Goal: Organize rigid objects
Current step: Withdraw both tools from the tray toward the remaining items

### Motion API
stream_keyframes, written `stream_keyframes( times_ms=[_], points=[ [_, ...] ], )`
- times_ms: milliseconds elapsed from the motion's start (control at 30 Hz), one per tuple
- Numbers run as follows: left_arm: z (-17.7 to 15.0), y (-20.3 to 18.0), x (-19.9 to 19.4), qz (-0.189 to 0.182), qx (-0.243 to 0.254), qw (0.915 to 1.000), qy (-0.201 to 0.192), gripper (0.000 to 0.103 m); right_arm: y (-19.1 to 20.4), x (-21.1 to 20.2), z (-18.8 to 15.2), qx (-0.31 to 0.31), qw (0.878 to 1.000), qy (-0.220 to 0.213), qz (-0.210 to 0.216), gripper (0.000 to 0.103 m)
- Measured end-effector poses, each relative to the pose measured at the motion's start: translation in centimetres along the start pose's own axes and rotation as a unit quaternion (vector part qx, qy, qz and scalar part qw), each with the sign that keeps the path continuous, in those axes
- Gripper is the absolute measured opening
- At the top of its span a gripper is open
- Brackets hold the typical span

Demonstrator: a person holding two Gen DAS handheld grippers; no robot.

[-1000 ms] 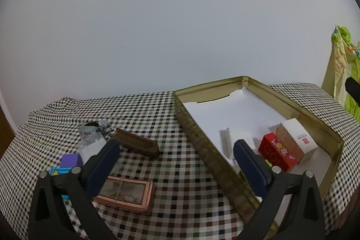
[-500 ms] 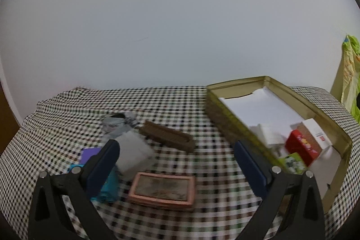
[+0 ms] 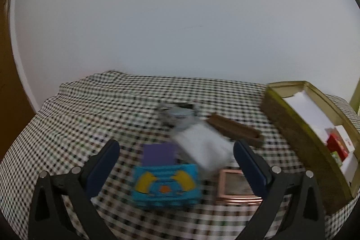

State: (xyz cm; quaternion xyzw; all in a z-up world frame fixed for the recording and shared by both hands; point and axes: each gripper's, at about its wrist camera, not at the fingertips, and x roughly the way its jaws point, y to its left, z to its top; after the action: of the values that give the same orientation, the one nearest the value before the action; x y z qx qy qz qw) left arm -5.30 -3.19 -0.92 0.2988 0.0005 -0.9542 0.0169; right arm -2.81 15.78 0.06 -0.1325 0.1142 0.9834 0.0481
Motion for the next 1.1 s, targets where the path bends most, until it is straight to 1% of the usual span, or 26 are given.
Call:
stream_keyframes(
  times_ms=[67, 200, 267, 300, 433, 600, 767, 900, 967, 1100],
  points=[
    [0.1, 1.2, 0.1, 0.013, -0.005, 0.9999, -0.003, 0.102, 1.5, 0.3, -0.4, -0.006, 1.000, 0.013, 0.016, 0.080],
    [0.4, 3.6, 0.5, 0.038, -0.020, 0.9991, -0.001, 0.102, 3.7, 1.1, -1.0, -0.026, 0.998, 0.040, 0.032, 0.080],
    [0.7, 5.0, 0.8, 0.046, -0.036, 0.9983, 0.006, 0.102, 4.8, 2.0, -1.4, -0.030, 0.997, 0.066, 0.040, 0.080],
    [0.8, 5.5, 0.9, 0.047, -0.044, 0.9979, 0.008, 0.102, 5.2, 2.5, -1.5, -0.030, 0.996, 0.077, 0.044, 0.080],
    [1.2, 7.2, 1.1, 0.046, -0.070, 0.9964, 0.014, 0.102, 7.1, 4.8, -2.5, -0.035, 0.986, 0.152, 0.062, 0.080],
    [1.5, 8.1, 0.5, 0.041, -0.080, 0.9958, 0.018, 0.102, 9.2, 6.6, -3.7, -0.044, 0.975, 0.209, 0.066, 0.080],
    [1.5, 8.8, 0.3, 0.034, -0.091, 0.9950, 0.022, 0.102, 10.9, 8.6, -5.0, -0.044, 0.964, 0.257, 0.057, 0.080],
    [1.3, 9.3, 0.3, 0.032, -0.098, 0.9944, 0.021, 0.102, 11.7, 9.5, -5.5, -0.053, 0.960, 0.275, 0.032, 0.080],
    [1.3, 9.5, 0.3, 0.031, -0.104, 0.9939, 0.021, 0.102, 12.2, 10.3, -5.9, -0.065, 0.953, 0.296, 0.021, 0.080],
    [1.2, 9.5, 0.3, 0.029, -0.105, 0.9938, 0.025, 0.102, 12.9, 10.6, -6.2, -0.092, 0.949, 0.301, 0.006, 0.081]
  ],
)
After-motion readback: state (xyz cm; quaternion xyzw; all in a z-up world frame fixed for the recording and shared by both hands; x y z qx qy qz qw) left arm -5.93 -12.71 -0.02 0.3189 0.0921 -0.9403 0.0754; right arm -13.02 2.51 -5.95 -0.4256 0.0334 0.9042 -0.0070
